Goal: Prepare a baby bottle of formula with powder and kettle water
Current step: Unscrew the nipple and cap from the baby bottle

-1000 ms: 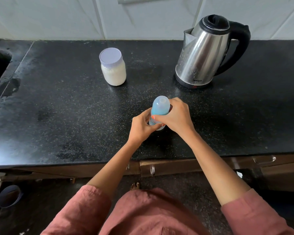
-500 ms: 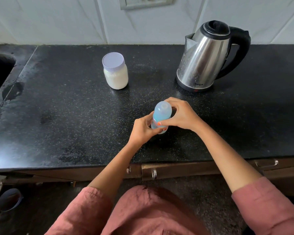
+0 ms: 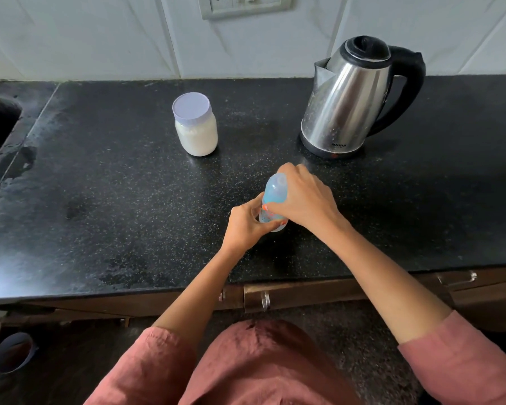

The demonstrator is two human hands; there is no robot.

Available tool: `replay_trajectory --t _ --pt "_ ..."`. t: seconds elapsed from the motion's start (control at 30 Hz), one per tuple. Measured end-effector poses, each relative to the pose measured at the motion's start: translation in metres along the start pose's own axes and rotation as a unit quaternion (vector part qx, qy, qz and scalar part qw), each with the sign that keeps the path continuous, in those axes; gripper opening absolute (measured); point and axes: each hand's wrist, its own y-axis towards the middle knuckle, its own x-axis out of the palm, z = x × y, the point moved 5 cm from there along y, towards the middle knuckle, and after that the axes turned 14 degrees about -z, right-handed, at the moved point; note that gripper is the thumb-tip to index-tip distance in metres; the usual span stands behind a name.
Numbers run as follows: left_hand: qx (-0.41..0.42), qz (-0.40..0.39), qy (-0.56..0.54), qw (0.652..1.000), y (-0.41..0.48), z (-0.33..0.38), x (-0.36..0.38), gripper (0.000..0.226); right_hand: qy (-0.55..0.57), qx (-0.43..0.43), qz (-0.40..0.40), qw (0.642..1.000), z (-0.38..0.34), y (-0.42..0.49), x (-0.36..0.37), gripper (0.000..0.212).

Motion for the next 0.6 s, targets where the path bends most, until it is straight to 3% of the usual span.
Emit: replay_trajectory --t 0.17,0.37,0.5,0.6 --pt "0.010 -0.005 -0.016 1.000 -0.0003 0.0006 0.0003 0.048 0.035 -0.078 -0.030 0.996 -0.0024 0.0023 -0.0046 0.052" --pt "0.015 -0.008 -0.020 1.000 -0.0019 0.0030 0.0010 0.054 0.041 -0.148 -0.150 0.977 0.0020 0.0070 -0.0071 0.067" --pt "0.007 -0.006 0.000 1.000 -0.0022 0.0026 0.0002 0.052 -0.008 -0.068 -0.079 0.994 0.0022 0.0035 -0.0091 0.077" --pt "0.004 -0.002 0.004 1.000 -0.0016 0.0011 0.0002 0.053 -0.010 -0.044 -0.043 0.998 -0.0013 0.0033 -0.0071 0.061"
